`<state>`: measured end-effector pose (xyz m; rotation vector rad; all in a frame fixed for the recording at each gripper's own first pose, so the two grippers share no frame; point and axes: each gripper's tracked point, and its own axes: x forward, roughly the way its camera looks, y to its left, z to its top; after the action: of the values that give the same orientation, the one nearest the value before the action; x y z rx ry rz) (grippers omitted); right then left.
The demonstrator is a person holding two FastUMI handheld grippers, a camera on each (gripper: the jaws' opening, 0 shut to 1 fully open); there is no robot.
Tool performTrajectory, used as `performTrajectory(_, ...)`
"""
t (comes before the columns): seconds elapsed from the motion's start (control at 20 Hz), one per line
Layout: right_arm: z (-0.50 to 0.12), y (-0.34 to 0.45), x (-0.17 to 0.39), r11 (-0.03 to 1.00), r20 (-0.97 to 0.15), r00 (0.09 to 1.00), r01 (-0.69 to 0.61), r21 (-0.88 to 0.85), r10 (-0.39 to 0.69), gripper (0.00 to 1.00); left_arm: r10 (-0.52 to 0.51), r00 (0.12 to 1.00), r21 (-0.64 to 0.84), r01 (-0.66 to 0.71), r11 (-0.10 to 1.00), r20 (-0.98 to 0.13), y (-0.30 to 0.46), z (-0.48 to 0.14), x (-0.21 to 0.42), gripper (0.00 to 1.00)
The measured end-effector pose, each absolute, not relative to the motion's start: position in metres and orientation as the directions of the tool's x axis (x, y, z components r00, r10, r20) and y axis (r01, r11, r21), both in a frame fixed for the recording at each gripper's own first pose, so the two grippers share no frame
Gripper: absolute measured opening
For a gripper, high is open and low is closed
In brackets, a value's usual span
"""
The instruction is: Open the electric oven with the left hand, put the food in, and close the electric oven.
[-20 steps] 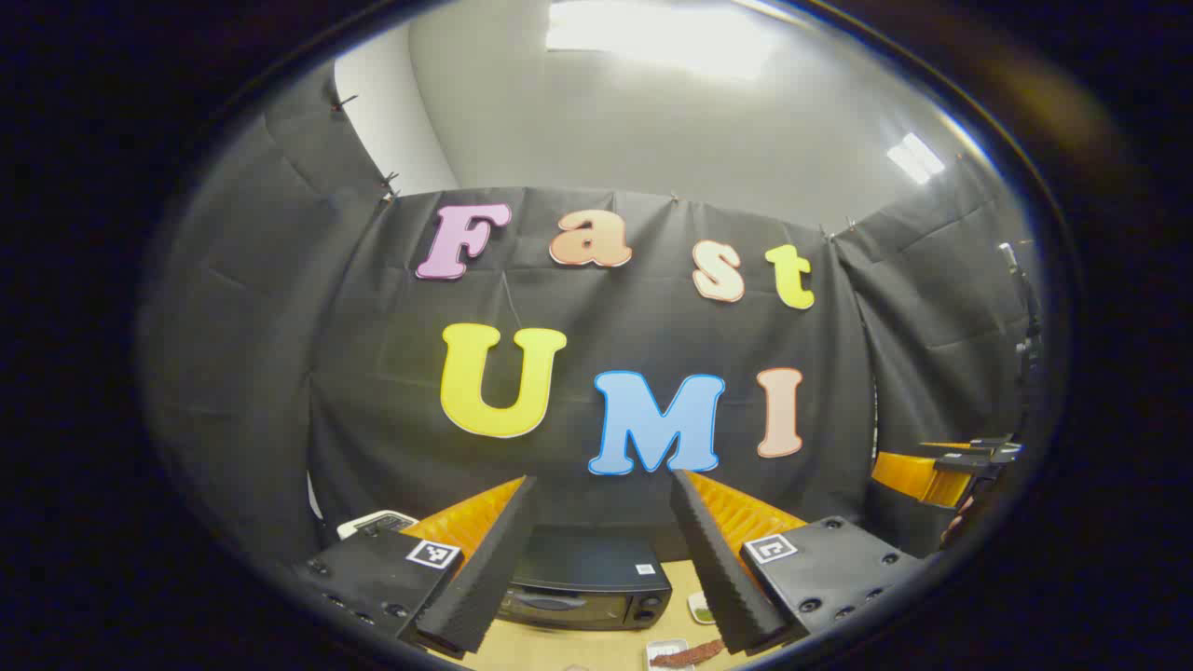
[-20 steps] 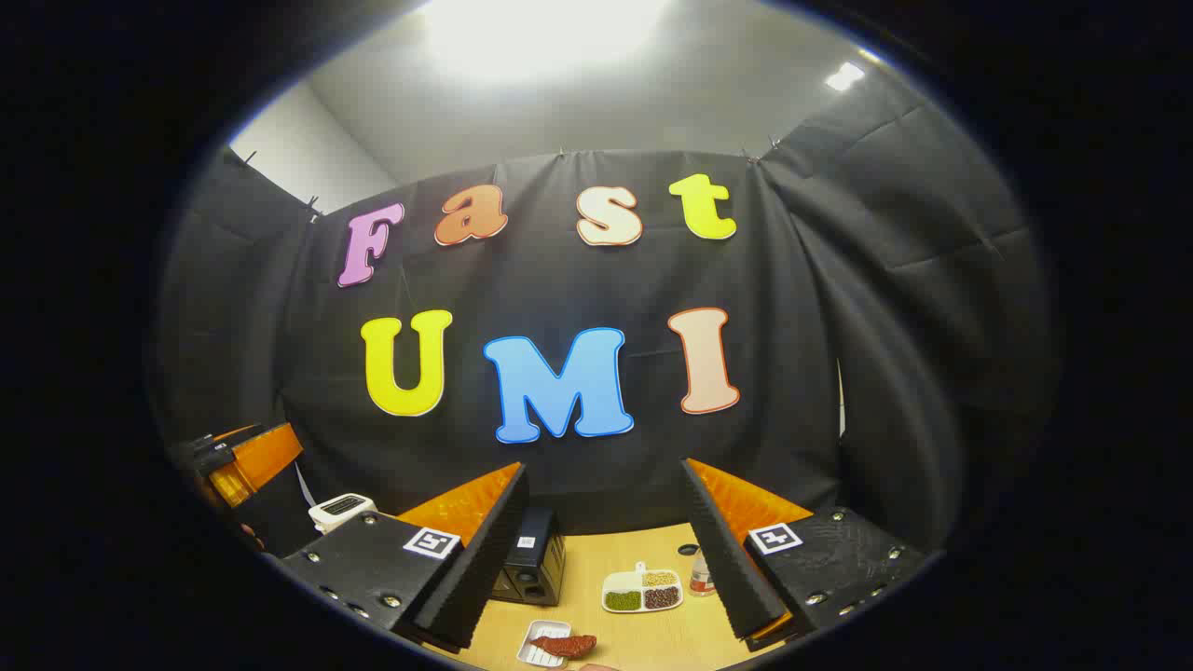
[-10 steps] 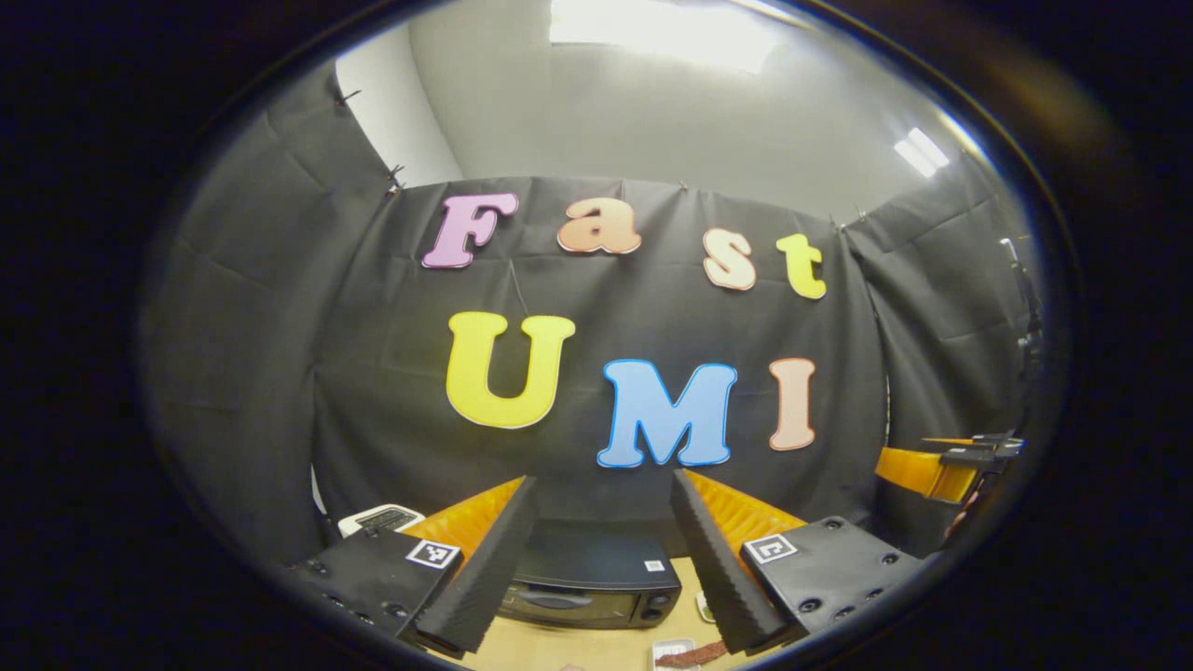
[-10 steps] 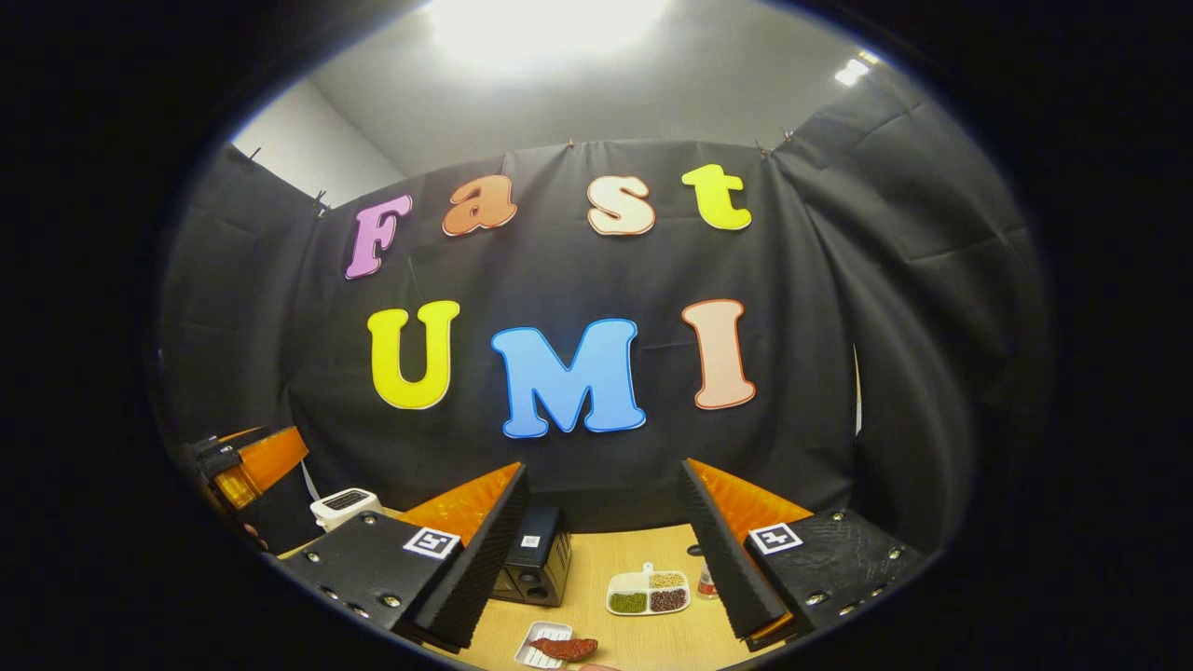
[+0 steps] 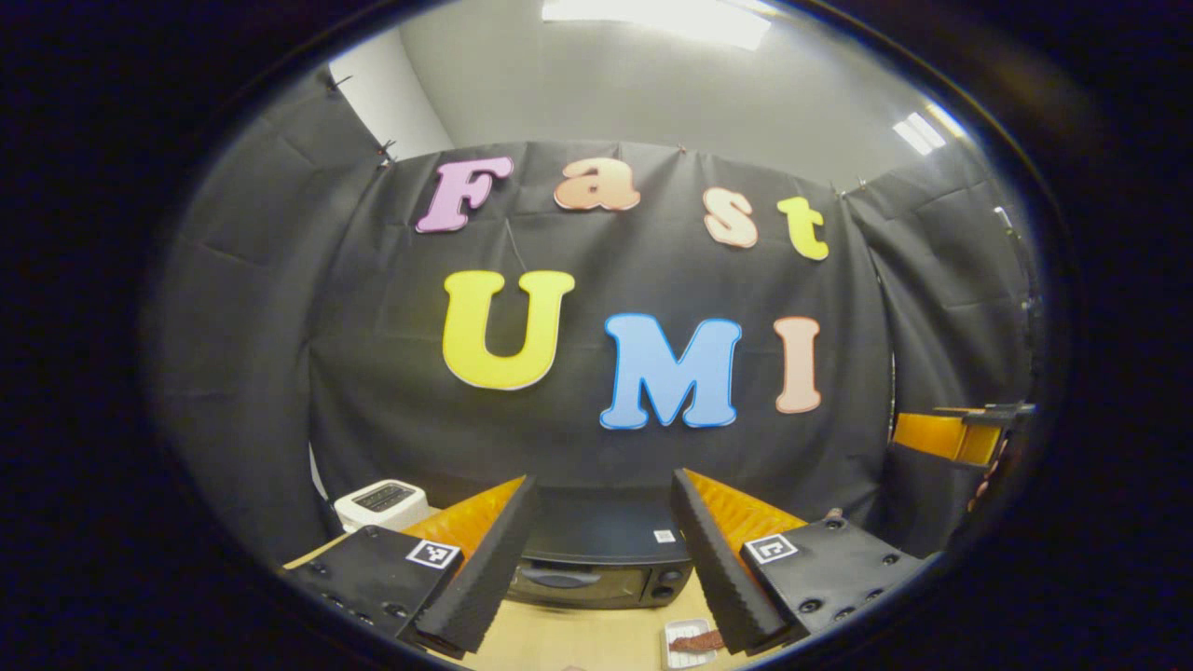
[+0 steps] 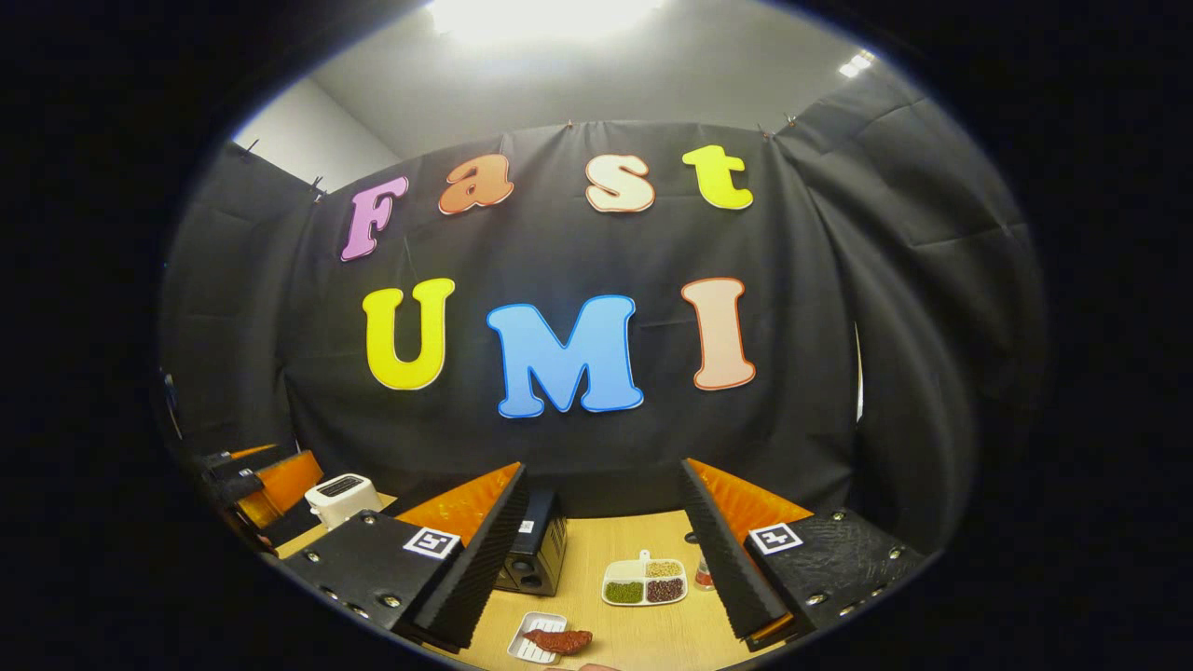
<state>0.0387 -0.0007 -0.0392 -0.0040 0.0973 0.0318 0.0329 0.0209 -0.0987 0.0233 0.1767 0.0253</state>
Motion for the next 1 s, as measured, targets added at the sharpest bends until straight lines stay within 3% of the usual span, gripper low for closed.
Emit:
performTrajectory(0.05, -0.041, 0.000, 0.039, 0.999, -0.101, 0.994, -0.033, -0.004, 0.032, 0.97, 0.028, 0.980, 0.015, -0.025, 1.000, -0.197, 0.024, -0.112, 0.036, 0.95)
performTrajectory(0.15, -0.047, -0.002, 0.040, 0.999, -0.111, 0.993, -0.033, -0.015, 0.031, 0.97, 0.039, 0.965, -0.012, -0.044, 0.999, -0.260, 0.037, -0.146, 0.044, 0.99)
performTrajectory(0.3, -0.055, -0.003, 0.043, 0.999, -0.130, 0.991, -0.031, -0.009, 0.030, 0.97, 0.080, 0.939, -0.005, -0.087, 0.996, -0.335, 0.058, -0.186, 0.065, 0.99)
performTrajectory(0.35, -0.060, -0.004, 0.046, 1.000, -0.142, 0.990, -0.027, -0.008, 0.025, 0.97, 0.091, 0.929, 0.007, -0.094, 0.996, -0.358, 0.062, -0.199, 0.072, 0.95)
performTrajectory(0.4, -0.065, -0.004, 0.047, 1.000, -0.154, 0.988, -0.023, -0.008, 0.021, 0.97, 0.089, 0.920, 0.015, -0.090, 0.996, -0.381, 0.064, -0.211, 0.081, 0.99)
performTrajectory(0.55, -0.078, -0.008, 0.054, 1.000, -0.189, 0.982, -0.010, 0.000, 0.010, 0.97, 0.076, 0.901, 0.043, -0.063, 0.997, -0.428, 0.063, -0.243, 0.104, 0.95)
performTrajectory(0.65, -0.085, -0.011, 0.057, 1.000, -0.207, 0.978, 0.001, -0.004, -0.002, 0.97, 0.070, 0.892, 0.069, -0.044, 0.997, -0.448, 0.064, -0.260, 0.121, 0.99)
performTrajectory(0.7, -0.088, -0.013, 0.059, 1.000, -0.214, 0.977, 0.008, -0.009, -0.009, 0.97, 0.065, 0.884, 0.072, -0.035, 0.997, -0.463, 0.065, -0.271, 0.126, 0.92)
performTrajectory(0.85, -0.095, -0.021, 0.062, 0.999, -0.232, 0.972, 0.028, -0.022, -0.032, 0.97, 0.057, 0.860, 0.066, -0.027, 0.997, -0.507, 0.068, -0.303, 0.148, 0.92)
performTrajectory(0.95, -0.099, -0.025, 0.065, 0.999, -0.243, 0.969, 0.043, -0.027, -0.048, 0.97, 0.075, 0.837, 0.078, -0.039, 0.996, -0.541, 0.077, -0.328, 0.157, 0.99)
performTrajectory(1.0, -0.100, -0.027, 0.066, 0.998, -0.248, 0.967, 0.051, -0.028, -0.056, 0.97, 0.079, 0.829, 0.085, -0.038, 0.996, -0.554, 0.081, -0.338, 0.160, 0.95)
